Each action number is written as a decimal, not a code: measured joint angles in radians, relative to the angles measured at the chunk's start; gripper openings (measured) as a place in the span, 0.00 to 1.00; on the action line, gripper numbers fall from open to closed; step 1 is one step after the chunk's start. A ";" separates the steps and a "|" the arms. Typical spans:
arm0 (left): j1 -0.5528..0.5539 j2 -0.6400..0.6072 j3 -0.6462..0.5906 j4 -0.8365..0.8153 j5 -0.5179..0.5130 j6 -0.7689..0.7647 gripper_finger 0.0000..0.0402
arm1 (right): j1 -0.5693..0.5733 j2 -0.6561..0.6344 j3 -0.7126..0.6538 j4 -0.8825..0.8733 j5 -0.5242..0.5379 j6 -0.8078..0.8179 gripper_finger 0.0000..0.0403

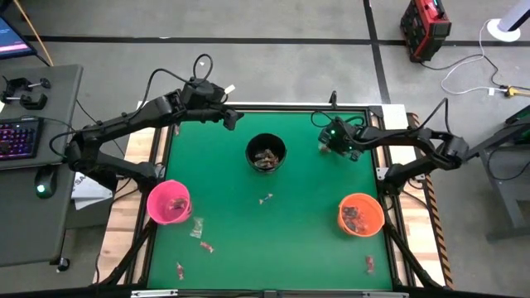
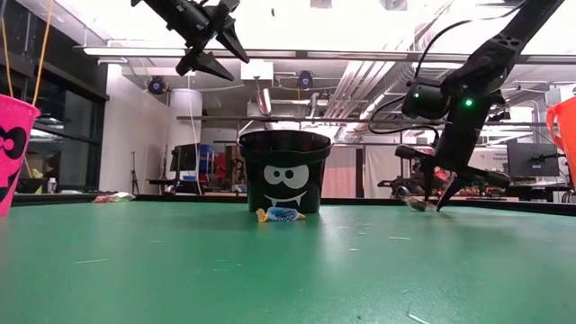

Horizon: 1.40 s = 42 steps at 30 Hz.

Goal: Sort candy by brand, put in halloween buckets
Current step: Put the transparent candy into the black bucket

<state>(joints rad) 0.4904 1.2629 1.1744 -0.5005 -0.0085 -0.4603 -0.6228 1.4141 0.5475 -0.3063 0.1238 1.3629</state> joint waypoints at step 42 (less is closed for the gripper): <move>0.031 -0.049 0.001 -0.045 0.084 0.052 0.61 | 0.039 0.453 0.686 -0.620 -0.067 -2.047 0.57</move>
<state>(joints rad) 0.5215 1.2137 1.1751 -0.5459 0.0755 -0.4085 -0.5841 1.8667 1.2334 -0.9260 0.0570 -0.6838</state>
